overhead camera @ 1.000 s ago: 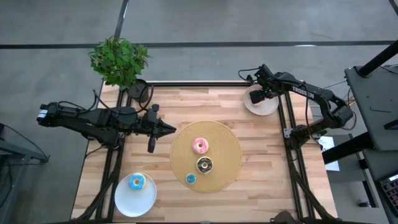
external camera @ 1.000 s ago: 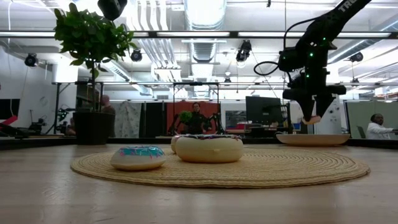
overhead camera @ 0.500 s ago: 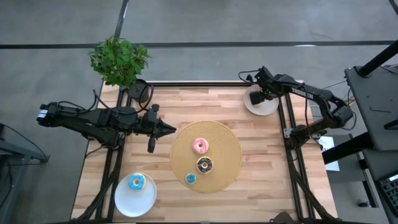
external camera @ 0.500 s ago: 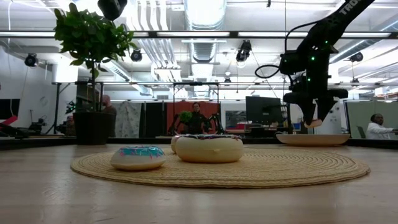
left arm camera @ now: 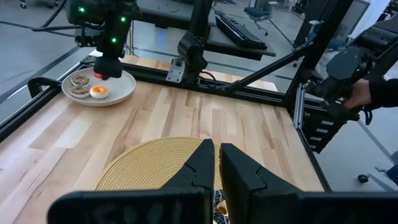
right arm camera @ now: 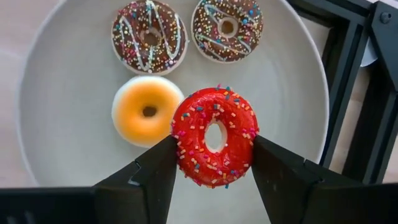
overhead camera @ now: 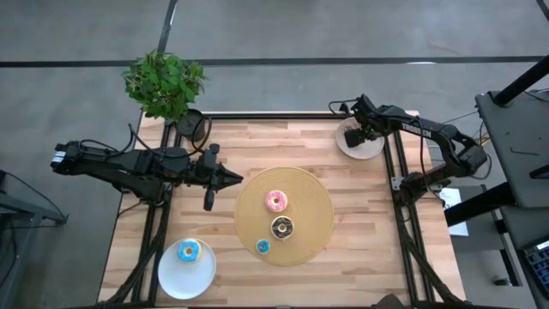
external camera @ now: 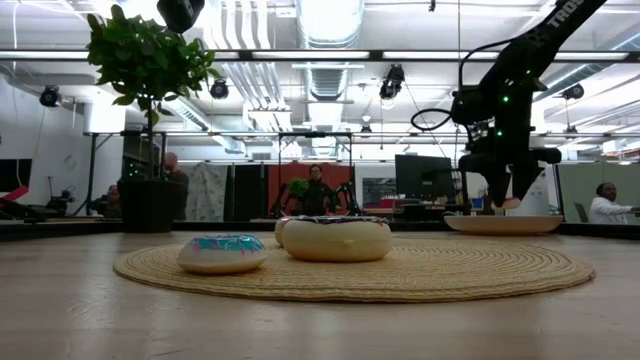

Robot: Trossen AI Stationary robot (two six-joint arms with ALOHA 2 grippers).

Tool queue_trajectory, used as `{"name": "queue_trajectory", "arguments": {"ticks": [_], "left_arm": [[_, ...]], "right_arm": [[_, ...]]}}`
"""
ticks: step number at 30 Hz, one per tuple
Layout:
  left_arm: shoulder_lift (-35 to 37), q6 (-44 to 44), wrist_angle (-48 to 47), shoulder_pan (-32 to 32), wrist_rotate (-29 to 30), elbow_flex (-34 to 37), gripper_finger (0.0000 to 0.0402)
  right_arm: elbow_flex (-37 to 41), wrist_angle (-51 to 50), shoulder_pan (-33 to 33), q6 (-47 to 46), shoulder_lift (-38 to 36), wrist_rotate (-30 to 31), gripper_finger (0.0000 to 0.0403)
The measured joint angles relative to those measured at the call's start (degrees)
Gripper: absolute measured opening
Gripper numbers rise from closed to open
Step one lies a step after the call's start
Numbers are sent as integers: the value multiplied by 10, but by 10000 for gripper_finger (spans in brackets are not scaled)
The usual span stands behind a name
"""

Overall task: Pick & Place donuts
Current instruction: Put the small red donut on the gray plate

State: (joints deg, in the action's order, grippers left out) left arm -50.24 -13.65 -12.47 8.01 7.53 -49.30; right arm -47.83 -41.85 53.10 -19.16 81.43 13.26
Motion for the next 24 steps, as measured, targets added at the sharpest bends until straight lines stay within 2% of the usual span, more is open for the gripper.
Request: {"name": "queue_trajectory", "arguments": {"ticks": [12, 24], "left_arm": [[0, 0, 0, 0, 0, 0, 0], [0, -6, 0, 0, 0, 0, 0]], "right_arm": [[1, -58, 0, 56, 0, -42, 187], [31, -51, -7, 61, 0, -43, 187]]}}
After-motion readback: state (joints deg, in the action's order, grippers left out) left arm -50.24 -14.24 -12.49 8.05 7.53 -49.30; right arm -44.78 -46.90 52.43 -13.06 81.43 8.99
